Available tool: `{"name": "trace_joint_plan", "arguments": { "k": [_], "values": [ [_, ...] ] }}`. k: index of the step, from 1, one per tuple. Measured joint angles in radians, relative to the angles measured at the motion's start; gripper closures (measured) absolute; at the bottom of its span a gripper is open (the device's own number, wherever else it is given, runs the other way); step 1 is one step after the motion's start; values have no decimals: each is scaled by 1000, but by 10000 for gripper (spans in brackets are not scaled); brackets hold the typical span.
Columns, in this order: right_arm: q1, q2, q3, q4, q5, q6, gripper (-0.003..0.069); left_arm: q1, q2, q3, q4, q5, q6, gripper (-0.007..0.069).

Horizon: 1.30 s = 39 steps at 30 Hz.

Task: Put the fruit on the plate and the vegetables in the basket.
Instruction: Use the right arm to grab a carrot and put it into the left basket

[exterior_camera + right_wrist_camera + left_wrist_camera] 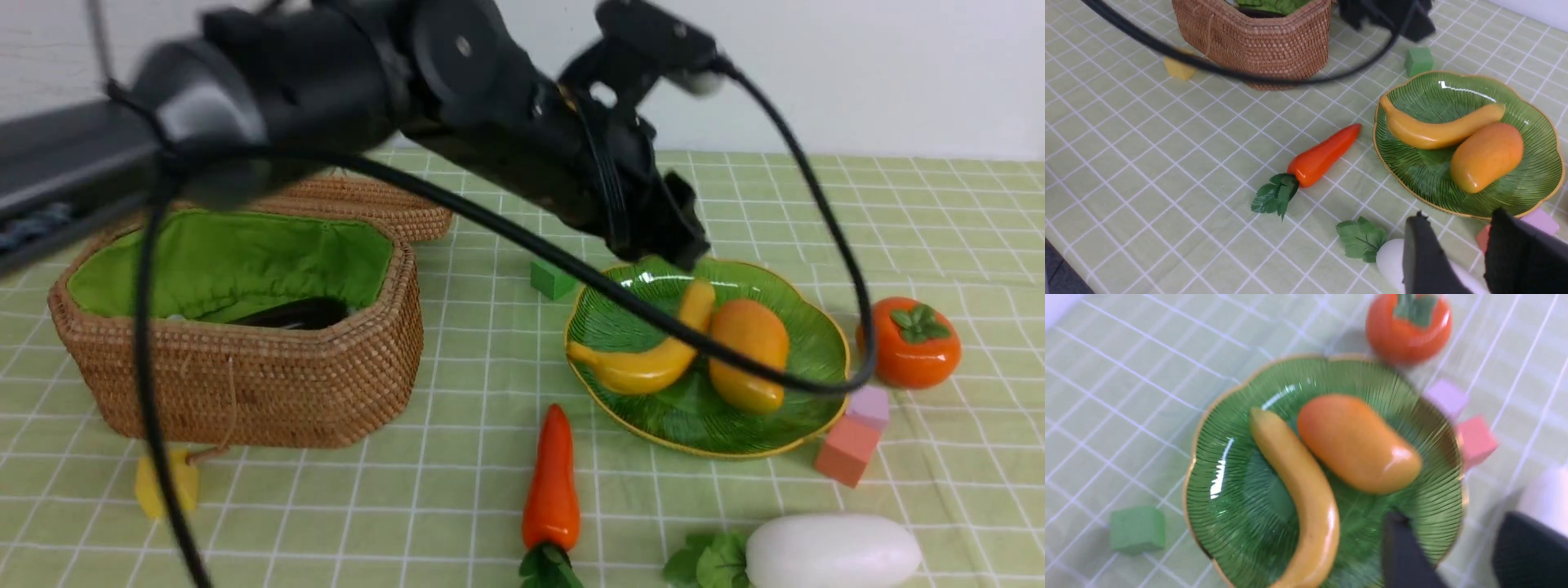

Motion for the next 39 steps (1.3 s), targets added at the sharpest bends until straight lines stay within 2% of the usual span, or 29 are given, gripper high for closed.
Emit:
{"name": "trace_joint_plan", "arguments": {
  "k": [1, 2, 3, 9, 10, 11, 14, 22, 27, 32, 35, 37, 39],
  "values": [
    [0, 0, 0, 0, 0, 2, 420, 0, -8, 0, 11, 11, -23, 474],
    [0, 0, 0, 0, 1, 8, 420, 0, -85, 0, 70, 71, -122, 607],
    [0, 0, 0, 0, 1, 14, 420, 0, -113, 0, 97, 108, -156, 634],
    [0, 0, 0, 0, 5, 84, 420, 0, -311, 80, 299, 218, -410, 638],
    [0, 0, 0, 0, 5, 87, 420, 0, -319, 87, 306, 220, -410, 638],
    [0, 0, 0, -3, 8, 109, 420, 0, -375, 137, 350, 232, -470, 638],
    [0, 4, 0, -15, 12, 136, 420, 0, -509, 268, 403, 232, -547, 638],
    [0, 79, 0, -24, 56, 190, 436, 0, -840, 662, 415, 98, -573, 638],
    [0, 218, 0, -21, 57, 271, 522, 0, -1055, 873, 391, 15, -576, 638],
    [9, 407, -17, 10, 56, 295, 589, 0, -1242, 996, 369, -31, -576, 638],
    [65, 499, -46, 10, 46, 329, 606, 0, -1316, 1056, 367, -41, -577, 638],
    [178, 595, -96, -54, 14, 443, 610, 0, -1365, 1089, 365, -49, -576, 638],
    [306, 692, -157, -178, -16, 581, 609, 0, -1392, 1097, 365, -54, -576, 638]
  ]
}}
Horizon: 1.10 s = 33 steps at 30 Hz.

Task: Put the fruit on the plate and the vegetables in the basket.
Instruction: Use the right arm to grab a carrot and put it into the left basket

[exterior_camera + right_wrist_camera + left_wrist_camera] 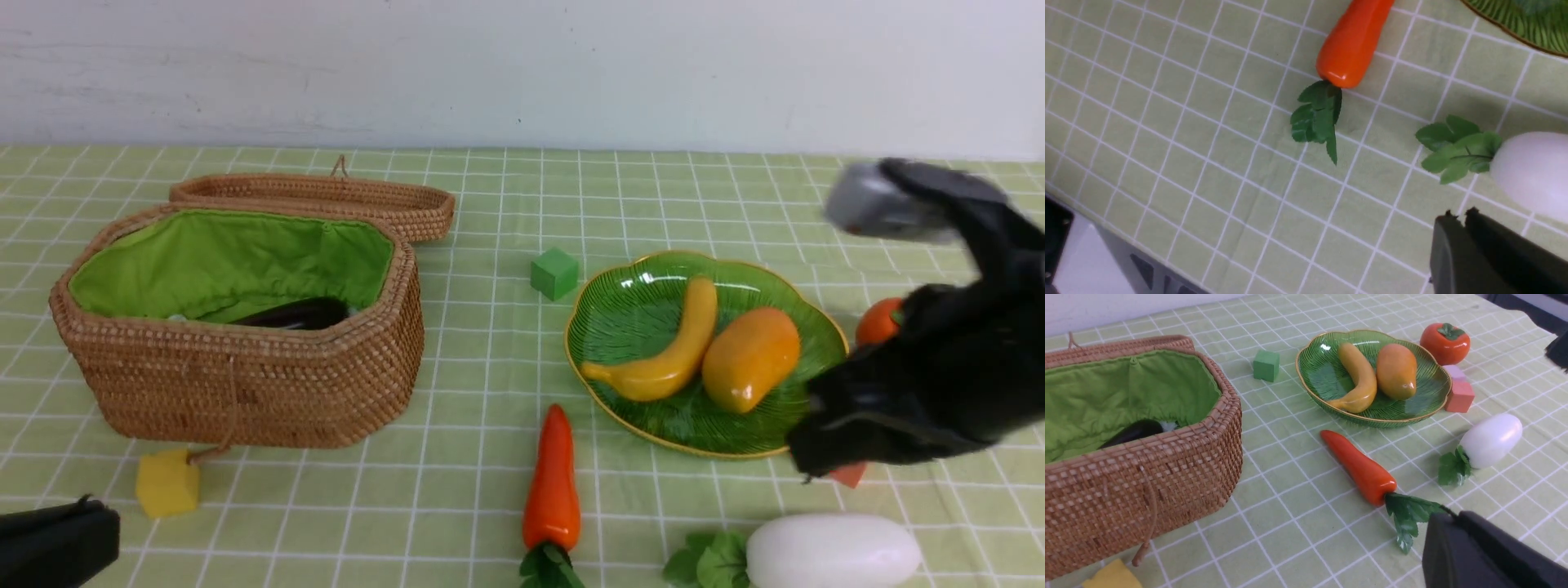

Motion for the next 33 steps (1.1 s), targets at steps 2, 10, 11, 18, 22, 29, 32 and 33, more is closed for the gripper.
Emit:
{"name": "trace_joint_plan", "arguments": {
  "k": [2, 10, 11, 18, 22, 29, 32, 33],
  "values": [
    [105, 96, -61, -95, -12, 121, 596, 0, -10, 1, 0, -5, 0, 638],
    [244, 435, -282, -263, -9, 347, 386, 0, -12, 4, 0, -55, 0, 638],
    [243, 499, -322, -271, -7, 351, 318, 0, -12, 5, 0, -66, 0, 638],
    [233, 747, -458, -278, -9, 359, 106, 0, -12, 5, 0, -83, 0, 638],
    [211, 813, -468, -248, -14, 355, 127, 0, -12, 6, 0, -83, 1, 638],
    [191, 834, -482, -159, -7, 237, 258, 0, -12, 6, 35, -66, 1, 638],
    [193, 839, -519, -91, 50, 150, 258, 0, -12, 6, 84, -16, -24, 638],
    [198, 840, -544, -78, 88, 133, 258, 0, -15, 6, 107, 7, -47, 638]
  ]
}}
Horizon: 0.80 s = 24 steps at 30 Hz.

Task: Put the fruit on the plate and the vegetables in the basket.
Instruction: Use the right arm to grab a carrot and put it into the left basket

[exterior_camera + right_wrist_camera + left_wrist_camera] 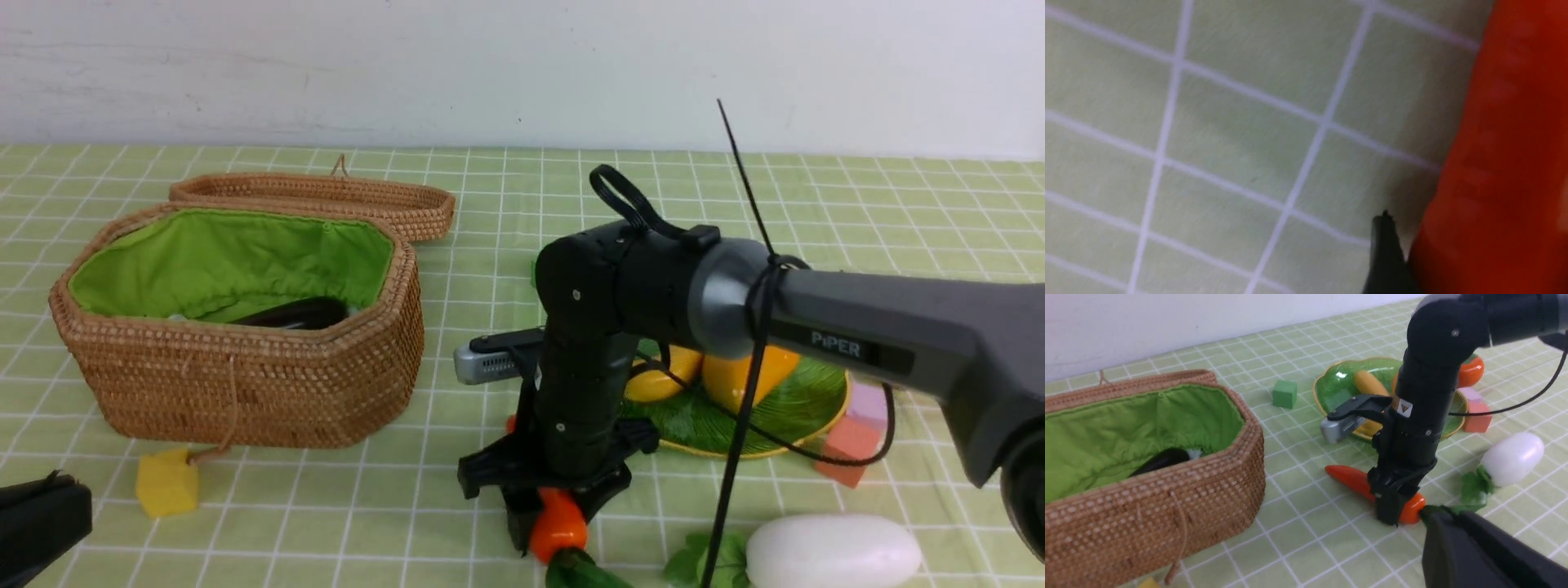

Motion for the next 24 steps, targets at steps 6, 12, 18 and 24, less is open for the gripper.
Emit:
{"name": "trace_joint_plan", "arguments": {
  "k": [6, 12, 18, 24],
  "values": [
    [35, -35, -293, 4, 86, -49, 258, 0, -18, -7, 200, 72, -188, 638],
    [81, -12, -560, 13, -36, -317, 258, 0, -21, -80, 419, 80, -404, 638],
    [101, 102, -633, 60, -428, -575, 258, 0, -22, -99, 500, 100, -582, 638],
    [100, 199, -633, 68, -699, -679, 258, 0, -22, -99, 477, 118, -602, 638]
  ]
}}
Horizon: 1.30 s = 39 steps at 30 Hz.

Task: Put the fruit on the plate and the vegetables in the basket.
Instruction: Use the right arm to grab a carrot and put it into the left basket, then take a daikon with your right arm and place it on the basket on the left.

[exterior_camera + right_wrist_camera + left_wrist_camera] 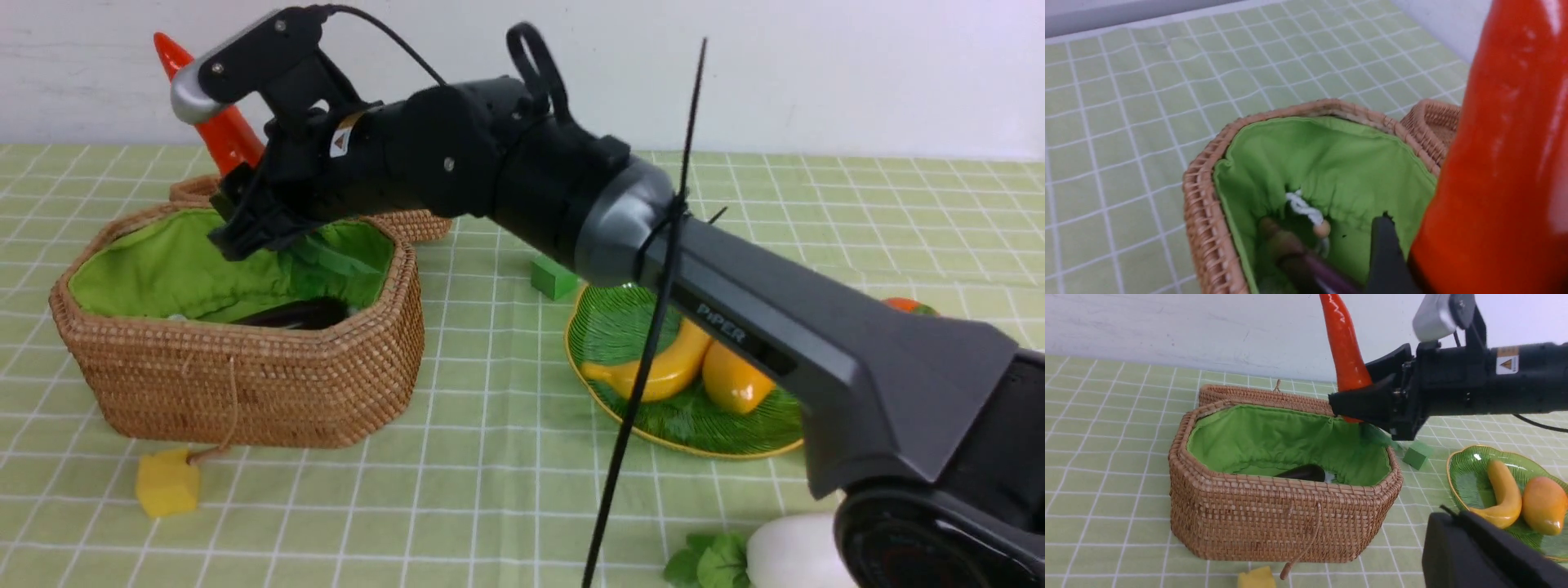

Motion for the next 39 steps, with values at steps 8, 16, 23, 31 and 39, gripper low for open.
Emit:
{"name": "trace_joint_plan", "arguments": {
  "k": [8, 16, 23, 31, 39],
  "values": [
    [0, 14, -1, -10, 17, 15, 12, 0, 0, 0, -9, 1, 4, 638],
    [0, -160, -1, -64, 529, 122, 127, 0, 0, 0, -48, -22, 46, 638],
    [0, -336, 11, -68, 813, 190, 550, 0, 0, 1, -325, -70, 307, 638],
    [-3, -599, 387, -245, 812, 251, 669, 0, 0, 1, -707, -79, 771, 638],
    [-136, -954, 1083, -370, 804, 110, 561, 0, 0, 1, -889, -59, 1017, 637]
  ]
}}
